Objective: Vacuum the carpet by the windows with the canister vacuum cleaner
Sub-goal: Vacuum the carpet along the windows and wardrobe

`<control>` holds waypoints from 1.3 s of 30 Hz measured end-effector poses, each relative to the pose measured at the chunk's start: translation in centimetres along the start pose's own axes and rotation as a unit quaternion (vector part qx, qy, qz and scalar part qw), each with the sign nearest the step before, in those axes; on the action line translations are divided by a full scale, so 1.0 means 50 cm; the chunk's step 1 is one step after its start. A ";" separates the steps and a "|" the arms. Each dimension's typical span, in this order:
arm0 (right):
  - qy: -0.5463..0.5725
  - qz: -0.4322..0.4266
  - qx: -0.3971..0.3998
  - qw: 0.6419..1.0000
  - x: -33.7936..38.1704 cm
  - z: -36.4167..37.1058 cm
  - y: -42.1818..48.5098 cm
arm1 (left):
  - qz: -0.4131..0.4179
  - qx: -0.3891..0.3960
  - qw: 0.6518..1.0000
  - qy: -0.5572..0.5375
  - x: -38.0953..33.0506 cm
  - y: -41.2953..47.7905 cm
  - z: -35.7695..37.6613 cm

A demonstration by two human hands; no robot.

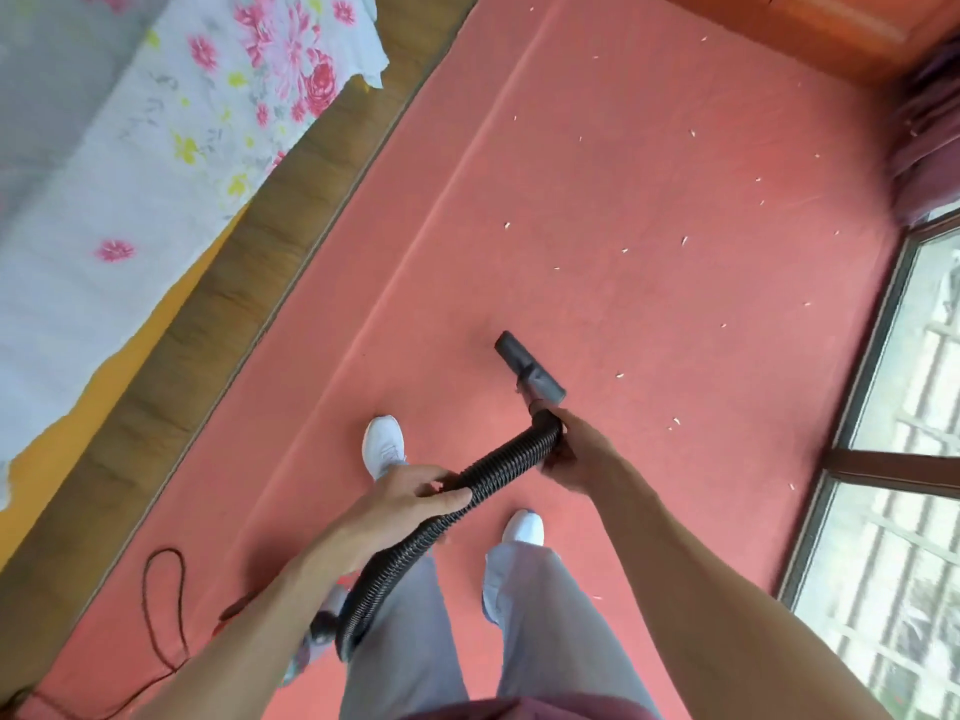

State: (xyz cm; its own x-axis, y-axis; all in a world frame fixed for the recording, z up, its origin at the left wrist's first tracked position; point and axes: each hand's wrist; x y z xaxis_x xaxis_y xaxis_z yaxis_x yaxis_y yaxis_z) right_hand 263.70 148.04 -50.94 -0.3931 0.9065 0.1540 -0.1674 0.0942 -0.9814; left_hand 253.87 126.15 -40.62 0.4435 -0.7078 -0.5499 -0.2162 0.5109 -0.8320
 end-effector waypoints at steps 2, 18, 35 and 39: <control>-0.001 0.011 0.020 1.000 0.003 0.002 -0.060 | 0.014 0.004 1.000 0.004 -0.021 -0.055 0.006; -0.014 -0.104 0.036 0.994 0.255 0.187 -0.307 | 0.137 -0.083 0.987 -0.022 -0.312 -0.176 -0.102; -0.137 -0.114 -0.010 0.984 0.494 0.289 -0.308 | 0.144 0.014 0.984 -0.101 -0.494 -0.067 -0.110; -0.180 -0.083 -0.025 0.980 0.503 0.268 -0.251 | 0.098 0.027 0.989 -0.104 -0.490 -0.027 -0.097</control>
State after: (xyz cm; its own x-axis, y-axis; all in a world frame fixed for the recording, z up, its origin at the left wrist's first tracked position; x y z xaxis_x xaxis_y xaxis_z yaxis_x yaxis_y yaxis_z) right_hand 243.80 164.17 -33.19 -0.6592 0.6740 0.3333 -0.2143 0.2566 -0.9425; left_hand 239.08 140.43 -26.36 0.5688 -0.4793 -0.6684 -0.2720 0.6573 -0.7028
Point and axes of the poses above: each hand's wrist, its own y-axis towards the middle knuckle, its own z-axis out of the palm, x = y × z, and after that the axes turned 3 degrees about -y, right-handed
